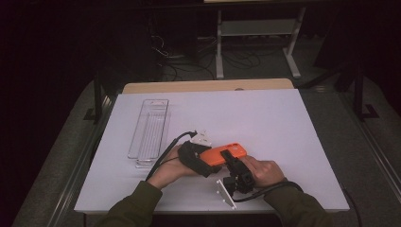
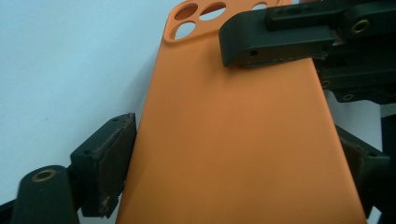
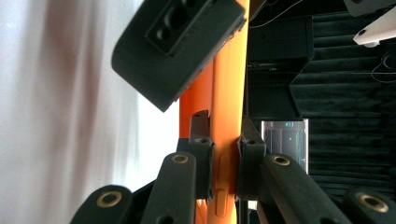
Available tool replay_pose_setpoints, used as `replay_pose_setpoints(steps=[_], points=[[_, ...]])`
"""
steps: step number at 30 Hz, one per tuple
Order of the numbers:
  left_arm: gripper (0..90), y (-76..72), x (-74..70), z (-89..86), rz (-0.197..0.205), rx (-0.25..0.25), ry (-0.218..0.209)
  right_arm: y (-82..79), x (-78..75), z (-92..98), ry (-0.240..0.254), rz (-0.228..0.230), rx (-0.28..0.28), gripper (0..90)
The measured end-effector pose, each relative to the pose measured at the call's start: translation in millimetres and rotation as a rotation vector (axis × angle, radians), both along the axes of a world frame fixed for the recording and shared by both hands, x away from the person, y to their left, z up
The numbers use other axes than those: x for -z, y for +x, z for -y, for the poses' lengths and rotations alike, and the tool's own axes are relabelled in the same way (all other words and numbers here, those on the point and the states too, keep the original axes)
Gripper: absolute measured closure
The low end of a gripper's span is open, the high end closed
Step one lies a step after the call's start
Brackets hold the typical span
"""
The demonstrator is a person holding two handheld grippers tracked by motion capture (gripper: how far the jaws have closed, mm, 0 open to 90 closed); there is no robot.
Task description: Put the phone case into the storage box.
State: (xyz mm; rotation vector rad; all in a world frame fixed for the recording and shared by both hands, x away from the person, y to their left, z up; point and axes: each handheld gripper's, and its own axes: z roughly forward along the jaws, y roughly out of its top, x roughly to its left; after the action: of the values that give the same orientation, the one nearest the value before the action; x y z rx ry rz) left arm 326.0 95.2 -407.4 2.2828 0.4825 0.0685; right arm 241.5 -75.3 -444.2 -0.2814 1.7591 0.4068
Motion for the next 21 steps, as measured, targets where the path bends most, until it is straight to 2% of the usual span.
replay_pose_setpoints(steps=[2, 4, 6, 11, 16, 19, 21], points=[[12.4, -0.2, -0.4, 0.0, -0.006, -0.001, -0.012, 0.0, -0.2, -0.1, -0.001, 0.0, -0.001, 79.0], [9.6, 0.4, -1.9, -1.2, -0.001, 0.004, -0.004, 0.0, -0.2, 0.0, 0.0, -0.001, 0.0, 78.9], [6.9, 1.1, -2.7, -2.4, -0.01, 0.006, -0.014, 0.2, -0.5, 0.3, 0.002, -0.004, 0.002, 78.9], [0.0, 1.9, -5.3, -5.4, -0.006, 0.022, -0.013, 0.6, -1.2, 0.5, 0.004, -0.004, 0.002, 78.9], [0.0, 2.4, -7.9, -9.6, 0.001, 0.031, -0.02, 1.5, -1.2, 0.8, 0.012, -0.01, 0.011, 78.9], [0.0, 3.6, -9.2, -14.4, 0.009, 0.031, -0.008, 3.3, -2.1, 2.5, 0.007, -0.014, 0.02, 78.9], [0.0, 4.9, -9.7, -17.9, 0.013, 0.023, 0.003, 4.1, -2.3, 3.2, 0.025, -0.026, 0.026, 78.9]])
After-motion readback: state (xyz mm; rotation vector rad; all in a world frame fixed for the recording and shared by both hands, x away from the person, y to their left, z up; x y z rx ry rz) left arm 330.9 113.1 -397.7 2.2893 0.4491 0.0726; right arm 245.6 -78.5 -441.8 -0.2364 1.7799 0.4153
